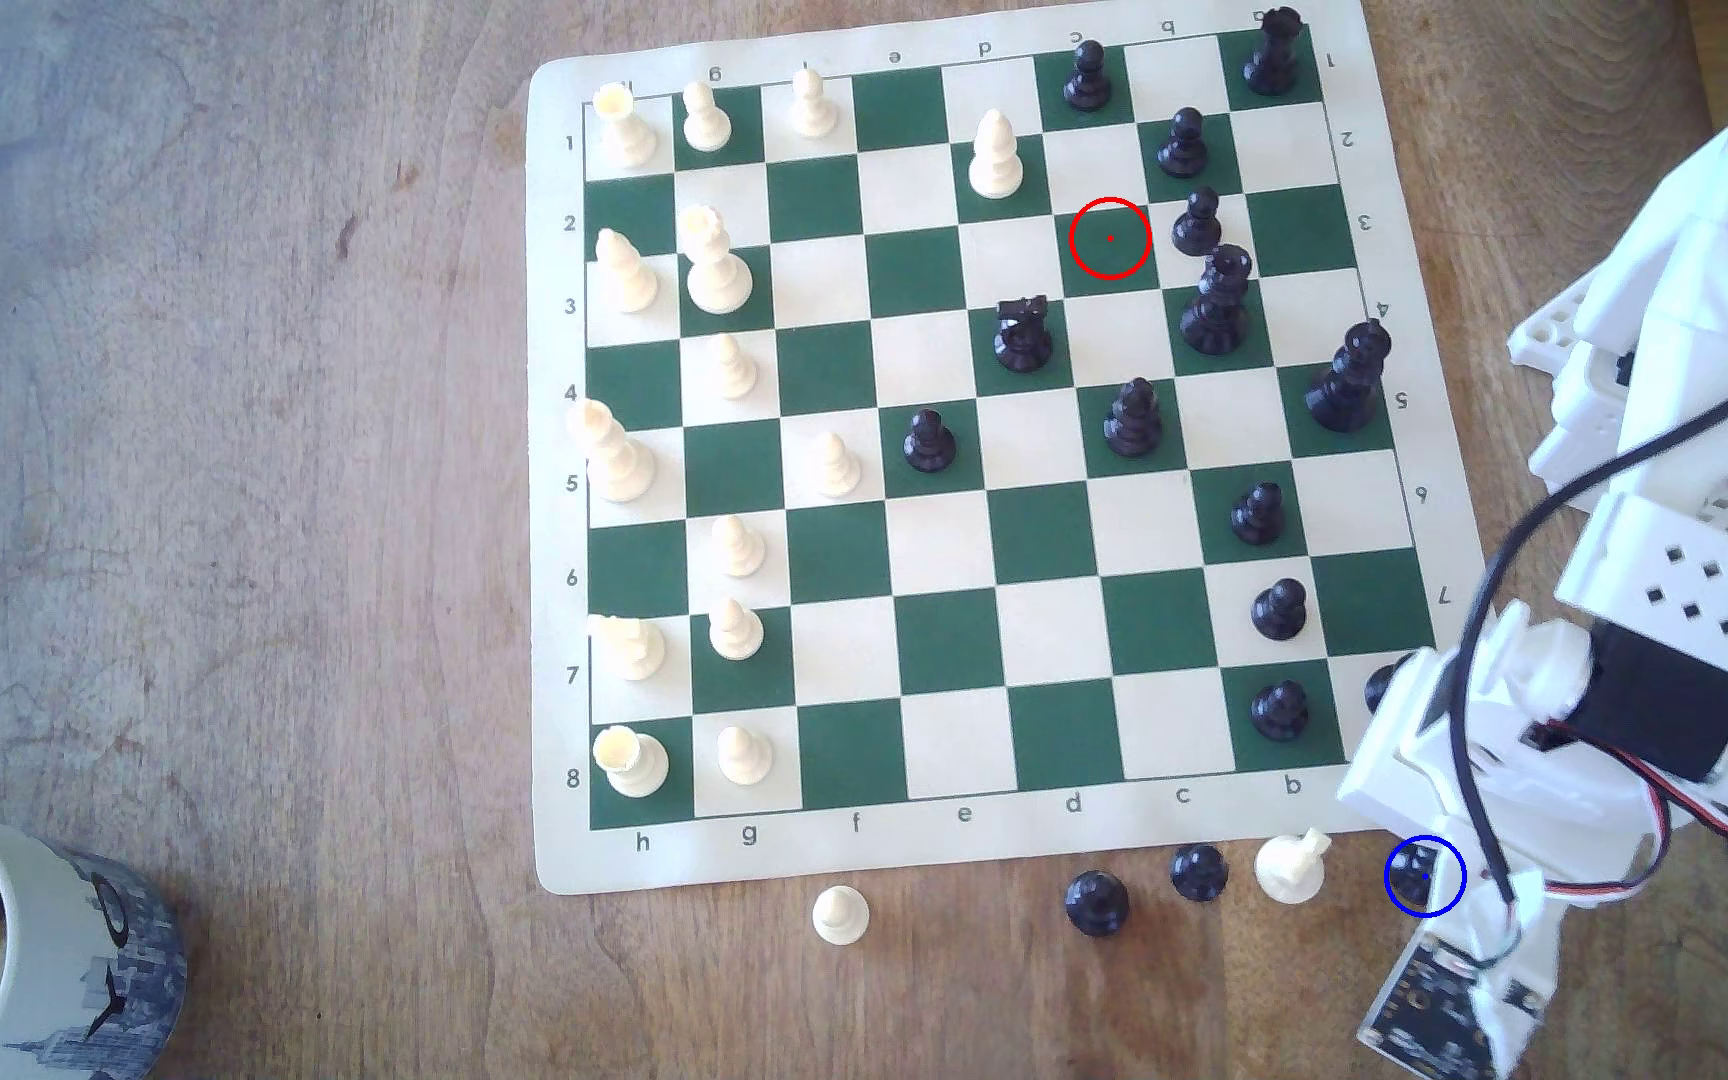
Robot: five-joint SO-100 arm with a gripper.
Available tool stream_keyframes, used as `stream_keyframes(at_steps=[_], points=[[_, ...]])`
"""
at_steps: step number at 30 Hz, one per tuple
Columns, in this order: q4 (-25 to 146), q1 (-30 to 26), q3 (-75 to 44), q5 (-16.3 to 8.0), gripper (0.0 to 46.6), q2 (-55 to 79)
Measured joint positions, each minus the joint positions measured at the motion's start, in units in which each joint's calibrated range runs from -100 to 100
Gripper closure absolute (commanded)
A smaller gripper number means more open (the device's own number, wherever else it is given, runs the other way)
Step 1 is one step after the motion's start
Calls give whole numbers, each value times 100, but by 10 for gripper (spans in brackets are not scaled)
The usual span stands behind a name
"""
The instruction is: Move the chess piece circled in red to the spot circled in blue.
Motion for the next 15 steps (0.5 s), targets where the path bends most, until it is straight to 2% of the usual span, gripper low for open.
stream_keyframes(at_steps=[4, 6, 11, 12, 14, 15], points=[[382, 52, -461, 20, 303, -168], [550, 133, -524, -44, 301, -293], [1402, 206, -533, -44, 335, -829], [1466, 288, -533, -59, 327, -922], [1538, 450, -533, -59, 355, -1181], [1633, 590, -533, -59, 409, -1349]])
